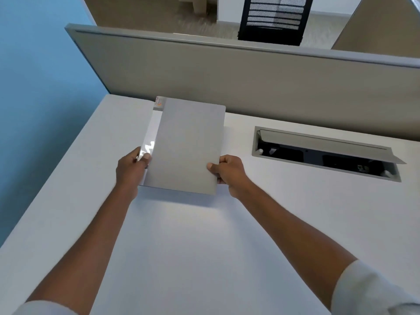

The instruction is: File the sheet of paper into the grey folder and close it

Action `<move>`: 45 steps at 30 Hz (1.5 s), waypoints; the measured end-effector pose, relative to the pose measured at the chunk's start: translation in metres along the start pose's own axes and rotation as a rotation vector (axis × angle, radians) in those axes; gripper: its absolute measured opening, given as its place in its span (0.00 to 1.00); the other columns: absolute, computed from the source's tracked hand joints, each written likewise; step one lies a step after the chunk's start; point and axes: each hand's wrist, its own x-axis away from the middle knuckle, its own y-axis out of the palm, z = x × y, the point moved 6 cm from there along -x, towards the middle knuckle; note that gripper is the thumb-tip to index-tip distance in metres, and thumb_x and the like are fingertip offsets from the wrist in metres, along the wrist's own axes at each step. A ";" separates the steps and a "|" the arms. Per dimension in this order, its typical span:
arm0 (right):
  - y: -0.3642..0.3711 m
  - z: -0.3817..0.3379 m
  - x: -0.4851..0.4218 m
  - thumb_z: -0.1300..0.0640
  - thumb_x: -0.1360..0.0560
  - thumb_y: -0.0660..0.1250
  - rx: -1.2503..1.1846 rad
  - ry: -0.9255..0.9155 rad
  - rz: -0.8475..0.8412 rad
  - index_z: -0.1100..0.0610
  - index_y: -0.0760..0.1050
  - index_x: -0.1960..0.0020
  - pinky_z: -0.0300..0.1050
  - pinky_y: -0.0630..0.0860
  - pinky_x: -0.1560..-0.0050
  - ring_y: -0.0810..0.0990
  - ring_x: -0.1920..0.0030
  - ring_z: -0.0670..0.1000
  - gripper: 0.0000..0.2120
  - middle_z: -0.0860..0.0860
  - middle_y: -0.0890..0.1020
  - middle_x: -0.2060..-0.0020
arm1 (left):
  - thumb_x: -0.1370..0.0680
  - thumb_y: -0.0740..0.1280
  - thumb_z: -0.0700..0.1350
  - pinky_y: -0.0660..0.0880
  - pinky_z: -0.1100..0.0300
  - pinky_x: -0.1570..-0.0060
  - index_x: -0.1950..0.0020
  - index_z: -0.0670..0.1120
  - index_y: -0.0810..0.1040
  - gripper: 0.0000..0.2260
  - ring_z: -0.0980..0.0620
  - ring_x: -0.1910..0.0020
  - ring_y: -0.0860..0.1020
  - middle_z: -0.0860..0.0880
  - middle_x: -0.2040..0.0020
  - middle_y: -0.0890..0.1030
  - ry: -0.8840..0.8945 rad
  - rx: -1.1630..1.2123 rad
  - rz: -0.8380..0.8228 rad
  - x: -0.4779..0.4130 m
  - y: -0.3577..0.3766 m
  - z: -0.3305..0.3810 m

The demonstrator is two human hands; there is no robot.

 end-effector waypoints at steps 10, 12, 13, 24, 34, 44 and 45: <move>0.061 -0.013 -0.076 0.66 0.26 0.80 -0.064 0.074 0.049 0.53 0.65 0.65 0.71 0.85 0.44 0.81 0.57 0.58 0.25 0.59 0.78 0.57 | 0.20 0.73 0.51 0.75 0.55 0.42 0.50 0.64 0.87 0.06 0.50 0.50 0.81 0.51 0.48 0.86 0.019 -0.065 0.008 -0.104 -0.019 -0.015; 0.066 -0.012 -0.085 0.67 0.26 0.80 -0.062 0.092 0.056 0.53 0.65 0.66 0.72 0.85 0.45 0.83 0.58 0.59 0.24 0.59 0.79 0.57 | 0.21 0.72 0.52 0.75 0.54 0.43 0.59 0.70 0.85 0.12 0.50 0.52 0.81 0.50 0.49 0.85 0.026 -0.108 0.009 -0.114 -0.018 -0.017; 0.068 -0.012 -0.089 0.67 0.27 0.79 -0.059 0.099 0.058 0.54 0.66 0.66 0.72 0.85 0.46 0.84 0.58 0.59 0.24 0.60 0.80 0.57 | 0.21 0.72 0.52 0.74 0.55 0.43 0.60 0.72 0.84 0.14 0.49 0.52 0.81 0.50 0.49 0.85 0.025 -0.125 0.015 -0.119 -0.018 -0.018; 0.076 -0.019 -0.107 0.67 0.28 0.80 -0.050 0.102 0.069 0.59 0.75 0.54 0.70 0.87 0.53 0.90 0.49 0.67 0.14 0.64 0.87 0.54 | 0.19 0.74 0.54 0.73 0.51 0.23 0.21 0.48 0.77 0.27 0.45 0.29 0.80 0.46 0.26 0.80 -0.017 -0.188 0.051 -0.147 -0.012 -0.020; 0.074 -0.017 -0.113 0.68 0.29 0.81 -0.043 0.113 0.069 0.60 0.77 0.57 0.64 0.89 0.58 0.92 0.57 0.62 0.12 0.63 0.90 0.51 | 0.22 0.78 0.53 0.76 0.54 0.27 0.25 0.48 0.81 0.26 0.44 0.34 0.83 0.43 0.34 0.85 0.008 -0.203 0.106 -0.153 -0.010 -0.012; 0.070 -0.026 -0.102 0.59 0.28 0.76 0.177 -0.039 0.154 0.55 0.80 0.55 0.61 0.88 0.50 0.90 0.54 0.58 0.05 0.52 0.89 0.53 | 0.22 0.77 0.53 0.76 0.52 0.38 0.29 0.45 0.84 0.24 0.37 0.39 0.83 0.37 0.40 0.85 0.103 -0.387 0.210 -0.144 -0.007 -0.005; 0.066 -0.030 -0.097 0.57 0.27 0.73 0.259 -0.073 0.196 0.53 0.80 0.49 0.60 0.87 0.46 0.89 0.51 0.57 0.07 0.49 0.88 0.51 | 0.22 0.77 0.55 0.77 0.46 0.36 0.29 0.45 0.84 0.24 0.36 0.37 0.82 0.37 0.39 0.85 0.088 -0.449 0.233 -0.143 -0.006 -0.005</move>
